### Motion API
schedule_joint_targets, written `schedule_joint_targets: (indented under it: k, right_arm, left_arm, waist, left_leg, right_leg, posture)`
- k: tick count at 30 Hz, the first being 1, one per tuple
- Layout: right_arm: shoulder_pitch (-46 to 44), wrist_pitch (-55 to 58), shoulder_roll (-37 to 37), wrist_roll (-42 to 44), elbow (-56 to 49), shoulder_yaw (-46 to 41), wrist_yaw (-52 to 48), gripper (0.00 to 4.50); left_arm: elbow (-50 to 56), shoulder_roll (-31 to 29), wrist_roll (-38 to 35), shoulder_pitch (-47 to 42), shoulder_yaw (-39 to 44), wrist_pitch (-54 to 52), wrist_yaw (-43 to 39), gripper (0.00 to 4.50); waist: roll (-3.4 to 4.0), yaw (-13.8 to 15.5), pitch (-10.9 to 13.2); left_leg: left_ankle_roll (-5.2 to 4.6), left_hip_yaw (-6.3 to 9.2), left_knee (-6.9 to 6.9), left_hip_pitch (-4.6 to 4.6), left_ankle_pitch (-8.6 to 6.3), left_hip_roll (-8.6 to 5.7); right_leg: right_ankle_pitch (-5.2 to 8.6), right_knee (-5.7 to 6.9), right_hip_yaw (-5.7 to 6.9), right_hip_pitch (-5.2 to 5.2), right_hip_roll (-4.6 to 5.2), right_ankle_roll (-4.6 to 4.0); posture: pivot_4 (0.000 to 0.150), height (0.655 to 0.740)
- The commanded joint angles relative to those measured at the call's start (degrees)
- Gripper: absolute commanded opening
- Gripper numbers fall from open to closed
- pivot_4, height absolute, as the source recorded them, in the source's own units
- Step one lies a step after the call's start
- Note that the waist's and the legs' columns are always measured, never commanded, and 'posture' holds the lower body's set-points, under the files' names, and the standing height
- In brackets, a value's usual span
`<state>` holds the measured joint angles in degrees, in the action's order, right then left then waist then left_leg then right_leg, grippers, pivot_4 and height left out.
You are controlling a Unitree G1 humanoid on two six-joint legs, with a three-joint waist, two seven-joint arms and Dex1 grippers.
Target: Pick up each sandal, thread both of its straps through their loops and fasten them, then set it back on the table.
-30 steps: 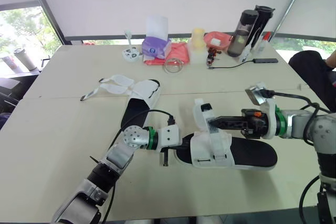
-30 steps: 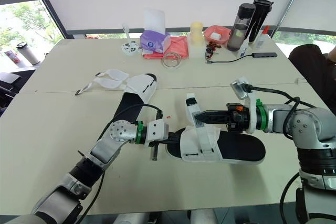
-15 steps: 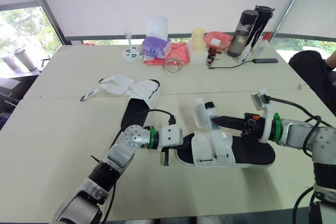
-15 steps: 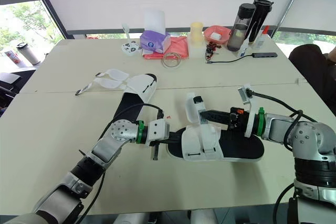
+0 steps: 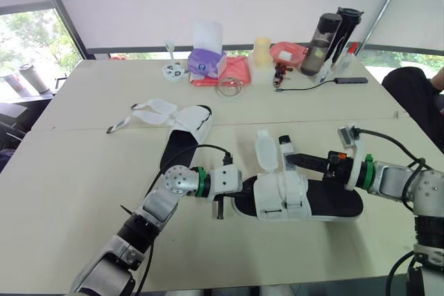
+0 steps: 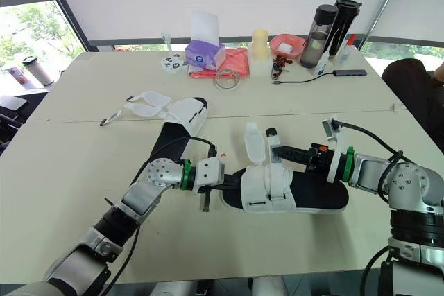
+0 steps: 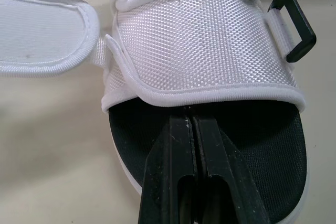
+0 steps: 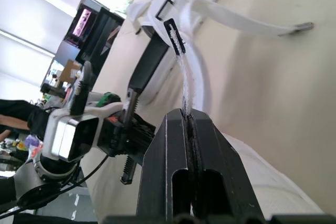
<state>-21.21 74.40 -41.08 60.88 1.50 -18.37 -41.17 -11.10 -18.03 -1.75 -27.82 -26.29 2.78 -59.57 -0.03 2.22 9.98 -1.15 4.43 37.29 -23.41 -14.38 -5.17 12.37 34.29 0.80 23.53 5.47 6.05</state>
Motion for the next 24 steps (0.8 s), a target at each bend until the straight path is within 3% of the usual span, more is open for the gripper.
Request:
schedule_joint_targets:
  k: [1,22,24]
  right_arm:
    - [-0.4,0.5,-1.1,-1.9,0.3,0.0,1.5,0.02]
    - [-3.1,3.1,-3.0,-11.6,4.8,7.7,3.1,0.02]
    - [-2.9,2.1,-3.1,-11.6,4.5,7.6,2.0,0.61]
  left_arm:
    - [-2.2,-0.7,2.5,0.9,-1.3,-1.5,0.2,0.0]
    - [-2.4,-0.1,2.5,0.8,-1.2,-0.8,1.0,0.0]
    - [-2.4,-0.1,2.5,0.8,-1.2,-0.8,0.9,0.0]
  waist:
    - [0.03,0.0,0.0]
    - [-0.08,-0.1,-0.7]
    - [-0.08,-0.1,-0.7]
  left_leg:
    - [0.0,0.0,0.0,0.0,0.0,0.0]
    - [0.0,0.0,0.04,0.14,0.0,0.01]
    - [0.0,0.0,0.05,0.14,0.0,0.01]
  right_leg:
    - [0.0,0.0,0.0,0.0,0.0,0.0]
    - [0.06,0.0,0.0,-0.17,-0.01,-0.11]
    - [0.06,0.0,0.0,-0.17,-0.01,-0.11]
  posture:
    - [0.15,0.74]
    - [0.15,0.74]
    - [0.15,0.74]
